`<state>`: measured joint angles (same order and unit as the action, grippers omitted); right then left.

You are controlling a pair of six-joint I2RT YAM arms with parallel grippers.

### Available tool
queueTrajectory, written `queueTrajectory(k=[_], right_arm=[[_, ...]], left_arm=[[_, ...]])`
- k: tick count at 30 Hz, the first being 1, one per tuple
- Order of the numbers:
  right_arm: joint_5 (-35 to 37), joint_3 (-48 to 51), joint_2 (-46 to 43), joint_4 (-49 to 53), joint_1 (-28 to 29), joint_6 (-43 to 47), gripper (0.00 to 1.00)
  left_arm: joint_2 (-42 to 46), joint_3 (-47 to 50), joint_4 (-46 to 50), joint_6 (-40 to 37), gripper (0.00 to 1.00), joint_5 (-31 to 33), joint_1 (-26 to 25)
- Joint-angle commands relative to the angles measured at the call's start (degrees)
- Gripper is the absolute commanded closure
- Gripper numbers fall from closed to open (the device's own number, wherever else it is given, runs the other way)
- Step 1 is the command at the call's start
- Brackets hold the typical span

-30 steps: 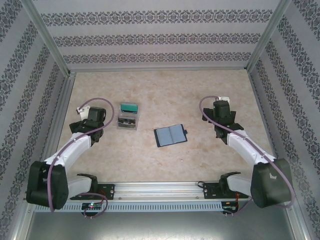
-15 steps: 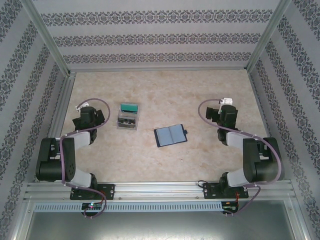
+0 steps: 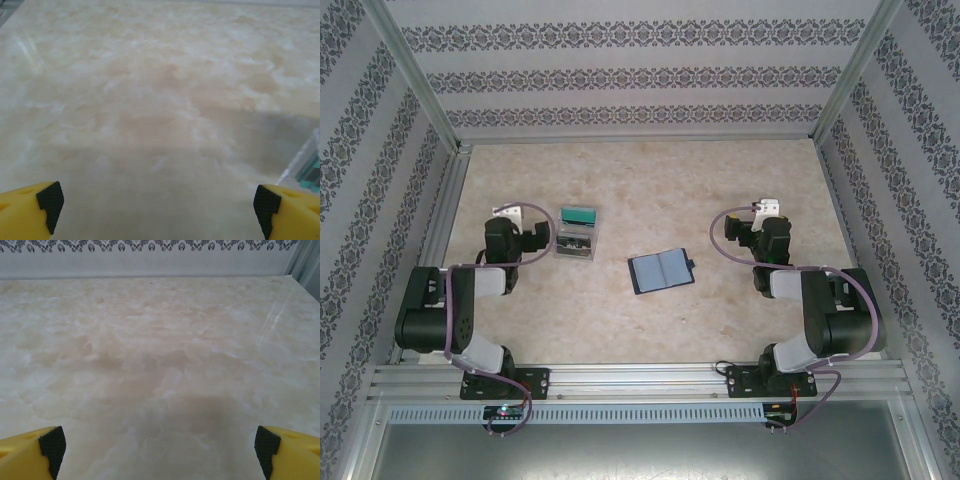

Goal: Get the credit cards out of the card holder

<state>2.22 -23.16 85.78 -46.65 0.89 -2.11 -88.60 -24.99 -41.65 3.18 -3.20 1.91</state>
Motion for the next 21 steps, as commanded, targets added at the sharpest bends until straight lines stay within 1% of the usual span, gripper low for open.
queueTrajectory(k=[1,2,3,5,6,9,21], right_arm=[[-0.9,0.7,0.1,-2.8,0.1,1.0,0.02],[-0.8,0.6,0.2,-2.8,0.2,1.0,0.02],[-0.9,0.7,0.2,-2.8,0.2,1.0,0.02],[-0.8,0.7,0.2,-2.8,0.2,1.0,0.02],[-0.9,0.7,0.2,-2.8,0.2,1.0,0.02],[-0.9,0.7,0.2,-2.8,0.2,1.0,0.02],[-0.9,0.7,0.2,-2.9,0.2,0.9,0.02]], left_arm=[[-0.4,1.3,-5.2,-2.1,0.01,1.0,-0.6],[-1.3,2.1,-8.5,-2.1,0.01,1.0,-0.7],[-0.7,1.5,-6.0,-2.1,0.0,1.1,-0.8],[-1.0,1.7,-7.1,-2.5,0.0,2.2,-1.3],[-0.7,1.1,-5.2,-2.6,0.01,2.2,-1.5],[-0.8,1.0,-5.4,-2.9,0.01,1.3,-1.5],[-0.8,1.0,-5.3,-3.0,0.01,1.2,-1.5]])
